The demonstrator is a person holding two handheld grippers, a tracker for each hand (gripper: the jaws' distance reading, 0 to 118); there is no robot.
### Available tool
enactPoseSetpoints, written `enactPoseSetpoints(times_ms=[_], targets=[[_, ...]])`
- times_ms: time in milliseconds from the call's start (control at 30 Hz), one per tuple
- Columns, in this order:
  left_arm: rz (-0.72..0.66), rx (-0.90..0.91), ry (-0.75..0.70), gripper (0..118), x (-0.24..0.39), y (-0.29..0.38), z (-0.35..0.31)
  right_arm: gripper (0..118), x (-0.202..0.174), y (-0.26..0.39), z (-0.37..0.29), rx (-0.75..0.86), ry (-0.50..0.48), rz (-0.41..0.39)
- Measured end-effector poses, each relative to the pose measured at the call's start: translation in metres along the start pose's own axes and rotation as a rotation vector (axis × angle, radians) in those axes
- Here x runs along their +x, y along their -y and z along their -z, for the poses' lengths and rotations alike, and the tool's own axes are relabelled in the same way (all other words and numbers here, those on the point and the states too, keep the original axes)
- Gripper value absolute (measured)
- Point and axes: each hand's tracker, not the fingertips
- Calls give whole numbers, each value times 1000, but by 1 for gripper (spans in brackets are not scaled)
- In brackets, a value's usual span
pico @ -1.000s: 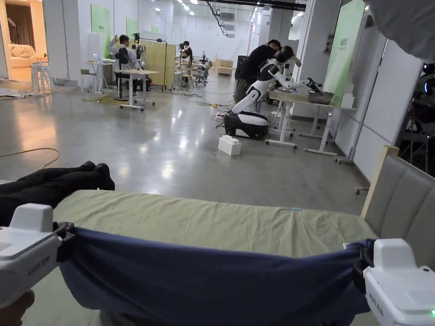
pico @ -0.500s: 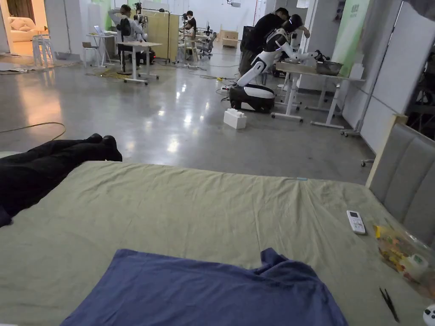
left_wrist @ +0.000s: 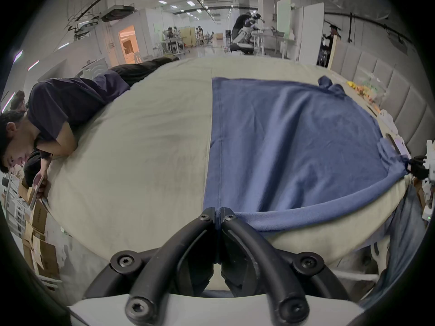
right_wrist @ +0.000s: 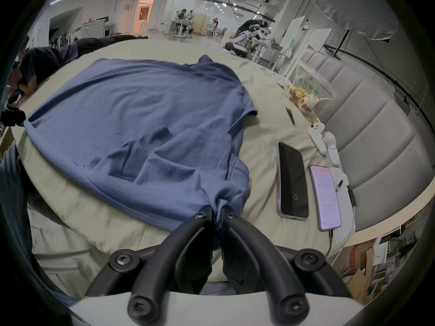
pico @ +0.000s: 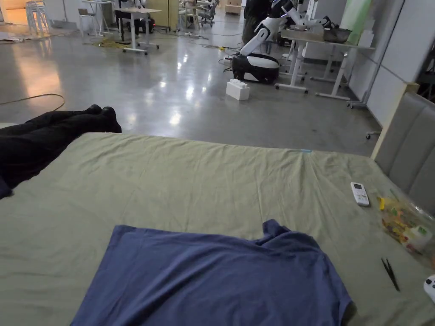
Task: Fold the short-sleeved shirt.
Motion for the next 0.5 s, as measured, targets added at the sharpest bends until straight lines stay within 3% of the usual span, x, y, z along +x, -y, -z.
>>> enactPoseSetpoints(times_ms=[233,300,400,433,500], targets=[[23,-63,7,5,5,5,15,11,-6,-1,18,-94,-15,-36],[17,-83,17,10,4,1,17,26,-8,-4,19,-102,-4,-43],[13,-100,17,23,-1,-11,15,74,-5,-14,12,-99,30,-5],[1,-96,23,37,-2,-15,12,83,-2,-19,7,-68,24,39],[-26,-64,25,59,-1,-28,6,86,3,-34,-6,-2,18,109]])
